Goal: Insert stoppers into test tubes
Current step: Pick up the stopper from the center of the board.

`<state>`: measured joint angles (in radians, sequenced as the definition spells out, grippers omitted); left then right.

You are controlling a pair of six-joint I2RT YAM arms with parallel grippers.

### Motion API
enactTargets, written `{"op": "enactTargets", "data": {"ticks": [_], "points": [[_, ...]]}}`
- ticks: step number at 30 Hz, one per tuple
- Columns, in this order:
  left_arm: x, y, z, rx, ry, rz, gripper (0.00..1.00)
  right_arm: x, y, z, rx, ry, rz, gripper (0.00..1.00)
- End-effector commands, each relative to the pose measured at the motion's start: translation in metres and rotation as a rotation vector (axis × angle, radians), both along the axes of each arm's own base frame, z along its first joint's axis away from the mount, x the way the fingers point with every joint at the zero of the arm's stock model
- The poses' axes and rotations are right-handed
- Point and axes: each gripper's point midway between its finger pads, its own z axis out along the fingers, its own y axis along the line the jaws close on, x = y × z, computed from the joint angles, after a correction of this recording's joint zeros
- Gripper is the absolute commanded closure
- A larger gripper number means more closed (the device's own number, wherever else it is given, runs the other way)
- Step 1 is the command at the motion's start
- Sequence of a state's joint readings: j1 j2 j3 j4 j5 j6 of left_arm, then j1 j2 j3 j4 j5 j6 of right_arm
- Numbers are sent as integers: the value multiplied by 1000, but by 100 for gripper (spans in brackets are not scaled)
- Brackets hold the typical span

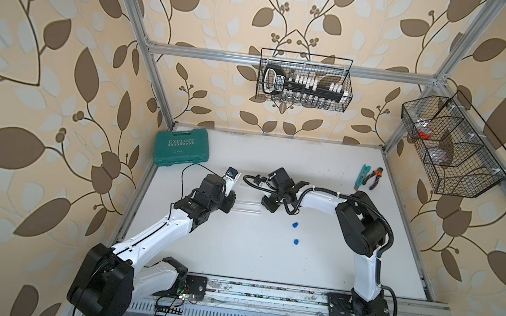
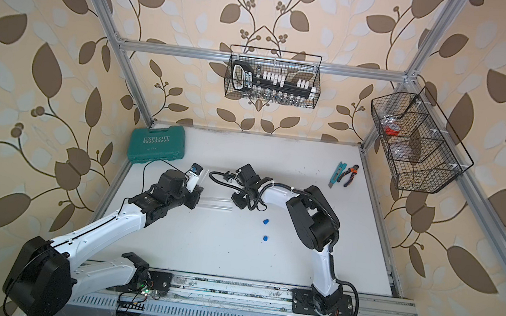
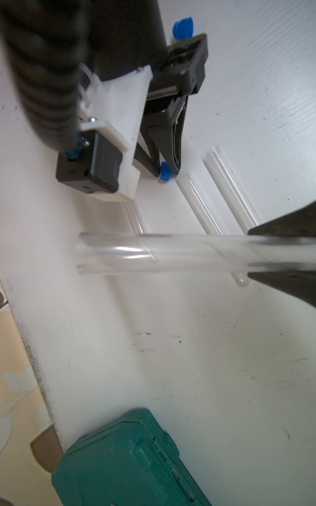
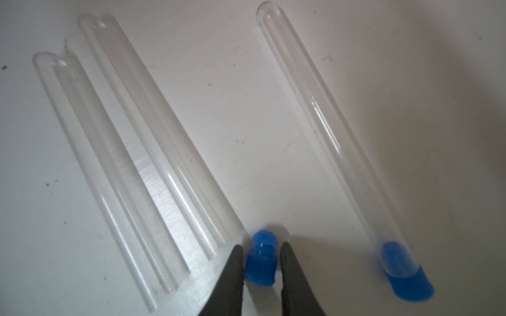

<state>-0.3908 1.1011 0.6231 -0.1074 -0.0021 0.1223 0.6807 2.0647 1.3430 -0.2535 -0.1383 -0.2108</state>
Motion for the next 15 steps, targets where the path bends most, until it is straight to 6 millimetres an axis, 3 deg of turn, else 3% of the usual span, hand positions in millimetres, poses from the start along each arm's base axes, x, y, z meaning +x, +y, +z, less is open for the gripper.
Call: {"op": "enactTargets", "data": {"ticks": [1,10,15], "points": [[1,2,9,-24,-26,8,100,-8,-1,-18,-41,43,27,80],[2,1,11,-28,-29,6,100,-4,1,-7,-30,14,33,86],[4,2,15,2,-49,-7,100,2,3,21,10,-29,29,87]]}}
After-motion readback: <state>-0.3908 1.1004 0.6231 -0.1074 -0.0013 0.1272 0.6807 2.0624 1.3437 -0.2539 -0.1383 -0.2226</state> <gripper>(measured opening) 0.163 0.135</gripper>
